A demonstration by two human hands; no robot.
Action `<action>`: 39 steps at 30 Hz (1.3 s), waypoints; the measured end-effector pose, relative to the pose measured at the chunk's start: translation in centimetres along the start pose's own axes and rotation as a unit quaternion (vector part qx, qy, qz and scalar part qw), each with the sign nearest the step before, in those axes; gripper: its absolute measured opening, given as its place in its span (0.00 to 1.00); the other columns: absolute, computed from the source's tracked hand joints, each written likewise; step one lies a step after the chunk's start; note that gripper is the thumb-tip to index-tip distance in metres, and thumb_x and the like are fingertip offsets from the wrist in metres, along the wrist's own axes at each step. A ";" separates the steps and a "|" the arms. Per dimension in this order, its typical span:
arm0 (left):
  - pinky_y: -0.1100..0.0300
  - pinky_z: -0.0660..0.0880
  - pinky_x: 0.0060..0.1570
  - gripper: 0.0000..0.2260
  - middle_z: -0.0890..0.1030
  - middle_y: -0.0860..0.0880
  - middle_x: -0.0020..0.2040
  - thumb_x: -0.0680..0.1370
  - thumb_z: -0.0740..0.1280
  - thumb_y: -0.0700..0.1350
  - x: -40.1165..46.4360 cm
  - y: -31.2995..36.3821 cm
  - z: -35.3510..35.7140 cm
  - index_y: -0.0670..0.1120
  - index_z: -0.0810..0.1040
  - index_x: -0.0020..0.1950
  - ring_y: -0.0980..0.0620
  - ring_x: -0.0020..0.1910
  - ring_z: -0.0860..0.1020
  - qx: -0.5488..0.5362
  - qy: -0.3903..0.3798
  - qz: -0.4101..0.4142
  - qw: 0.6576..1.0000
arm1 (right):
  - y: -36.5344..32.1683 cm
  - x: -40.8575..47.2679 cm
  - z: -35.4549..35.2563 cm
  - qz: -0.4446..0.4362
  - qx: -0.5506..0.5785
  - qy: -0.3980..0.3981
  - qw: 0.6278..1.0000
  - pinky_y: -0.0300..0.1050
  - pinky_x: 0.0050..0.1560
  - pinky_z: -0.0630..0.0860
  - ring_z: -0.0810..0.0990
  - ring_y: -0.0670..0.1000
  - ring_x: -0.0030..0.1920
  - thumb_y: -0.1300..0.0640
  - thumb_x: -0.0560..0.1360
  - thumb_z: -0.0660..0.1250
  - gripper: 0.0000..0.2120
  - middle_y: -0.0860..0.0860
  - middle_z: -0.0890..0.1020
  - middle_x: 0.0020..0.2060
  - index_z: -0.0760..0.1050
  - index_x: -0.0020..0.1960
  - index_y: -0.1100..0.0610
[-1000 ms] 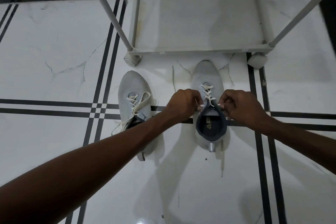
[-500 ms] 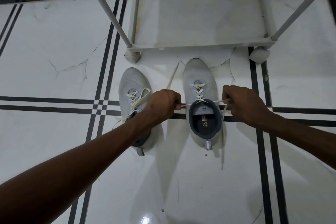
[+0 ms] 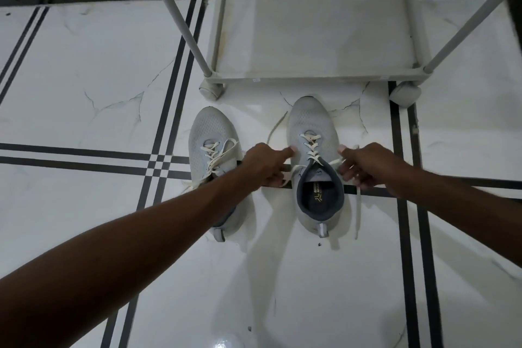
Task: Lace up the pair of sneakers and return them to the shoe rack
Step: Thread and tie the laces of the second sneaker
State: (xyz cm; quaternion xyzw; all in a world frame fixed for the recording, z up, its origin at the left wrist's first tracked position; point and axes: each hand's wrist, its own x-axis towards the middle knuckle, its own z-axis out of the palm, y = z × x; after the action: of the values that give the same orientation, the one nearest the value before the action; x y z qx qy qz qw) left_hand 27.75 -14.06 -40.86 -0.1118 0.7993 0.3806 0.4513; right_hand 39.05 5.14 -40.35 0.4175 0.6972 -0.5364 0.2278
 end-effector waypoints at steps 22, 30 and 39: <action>0.55 0.82 0.48 0.03 0.85 0.43 0.41 0.76 0.71 0.38 -1.2 3.5 -0.5 0.40 0.83 0.48 0.50 0.42 0.85 -0.081 -0.004 0.186 0.979 | -4.6 -1.6 -1.2 -0.321 0.035 0.100 0.941 0.52 0.43 0.84 0.85 0.55 0.37 0.61 0.79 0.66 0.08 0.55 0.86 0.38 0.82 0.44 0.61; 0.54 0.79 0.43 0.12 0.79 0.49 0.32 0.76 0.71 0.50 -4.4 7.2 1.6 0.40 0.82 0.43 0.51 0.31 0.78 0.150 -0.123 0.281 0.940 | -6.9 -1.9 -2.0 -0.379 -0.022 0.086 0.921 0.48 0.58 0.80 0.85 0.48 0.51 0.56 0.77 0.69 0.07 0.50 0.88 0.46 0.86 0.48 0.55; 0.55 0.80 0.39 0.19 0.79 0.51 0.27 0.78 0.68 0.52 -3.3 7.6 -1.6 0.36 0.84 0.44 0.52 0.26 0.75 0.076 -0.106 0.268 0.954 | -5.2 -0.3 -2.9 -0.278 -0.141 -0.018 0.950 0.35 0.33 0.75 0.86 0.56 0.40 0.58 0.77 0.68 0.08 0.52 0.87 0.35 0.86 0.45 0.57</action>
State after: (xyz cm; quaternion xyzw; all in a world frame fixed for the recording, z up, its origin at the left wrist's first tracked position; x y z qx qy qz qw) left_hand 24.65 -10.57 -33.83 0.1822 0.7740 0.4358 0.4216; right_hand 35.27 7.41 -36.27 0.1612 0.8501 -0.4818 0.1384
